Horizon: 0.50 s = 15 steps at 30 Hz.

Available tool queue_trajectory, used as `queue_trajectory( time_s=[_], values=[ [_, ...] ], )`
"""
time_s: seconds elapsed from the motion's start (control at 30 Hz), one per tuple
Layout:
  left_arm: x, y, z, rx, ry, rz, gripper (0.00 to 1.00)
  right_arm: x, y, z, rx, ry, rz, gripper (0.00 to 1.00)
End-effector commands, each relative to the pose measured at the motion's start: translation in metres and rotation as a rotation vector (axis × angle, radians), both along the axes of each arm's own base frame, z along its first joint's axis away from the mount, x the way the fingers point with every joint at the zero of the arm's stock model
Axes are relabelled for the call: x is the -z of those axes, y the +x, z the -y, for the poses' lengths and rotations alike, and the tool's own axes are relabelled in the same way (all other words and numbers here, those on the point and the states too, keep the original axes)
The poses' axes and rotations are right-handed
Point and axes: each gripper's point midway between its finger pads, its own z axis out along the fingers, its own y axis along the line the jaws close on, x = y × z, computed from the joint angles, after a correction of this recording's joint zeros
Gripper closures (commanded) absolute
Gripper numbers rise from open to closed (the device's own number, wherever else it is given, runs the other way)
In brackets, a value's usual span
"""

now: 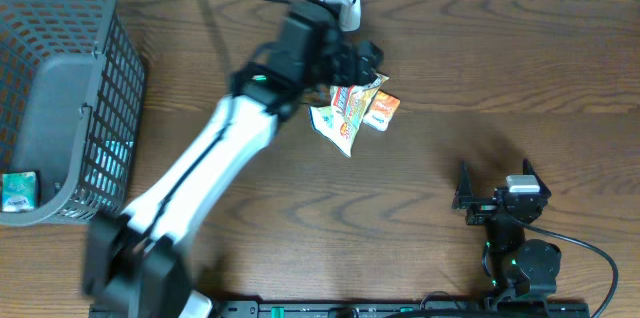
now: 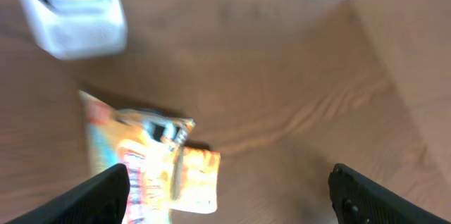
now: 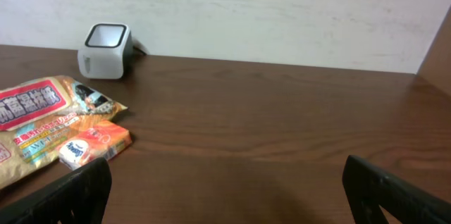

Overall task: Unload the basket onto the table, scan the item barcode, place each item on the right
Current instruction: 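Carry the orange packet out and release it beside the yellow bag, then reach the left gripper into the basket and grasp a mint-green packet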

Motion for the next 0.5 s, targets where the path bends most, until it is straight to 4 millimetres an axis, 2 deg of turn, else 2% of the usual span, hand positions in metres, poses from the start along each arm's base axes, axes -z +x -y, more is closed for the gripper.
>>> queue_trajectory(
  time_s=[0.0,0.03,0.07,0.13,0.17,0.27,0.3,0.37,0.43,0.47],
  values=[
    [-0.074,-0.003,-0.055,-0.07,-0.007,0.17,0.1,0.0,0.0,-0.002,-0.011,-0.008,0.0,0.01],
    [-0.085,-0.003,-0.071,-0.105,-0.006,0.192,0.11,0.0,0.0,-0.002,-0.011,-0.008,0.0,0.01],
    [-0.1,-0.001,-0.101,-0.187,0.004,0.224,0.1,0.0,0.0,-0.002,-0.011,-0.008,0.0,0.01],
    [-0.116,0.0,-0.144,-0.302,0.021,0.254,0.1,0.0,0.0,-0.002,-0.011,-0.008,0.0,0.01],
    [-0.126,-0.001,-0.175,-0.371,0.023,0.271,0.1,0.0,0.0,-0.002,-0.011,-0.008,0.0,0.01],
    [-0.143,-0.005,-0.239,-0.495,0.01,0.304,0.1,0.0,0.0,-0.002,-0.011,-0.008,0.0,0.01],
    [-0.146,-0.006,-0.251,-0.505,-0.003,0.313,0.09,0.0,0.0,-0.002,-0.011,-0.008,0.0,0.01],
    [-0.161,-0.008,-0.289,-0.53,-0.056,0.358,0.09,0.0,0.0,-0.002,-0.011,-0.008,0.001,0.01],
    [-0.168,-0.01,-0.319,-0.559,-0.068,0.388,0.09,0.0,0.0,-0.002,-0.011,-0.008,0.0,0.01],
    [-0.167,-0.013,-0.35,-0.625,-0.057,0.394,0.09,0.0,0.0,-0.002,-0.011,-0.008,0.001,0.01]
  ],
)
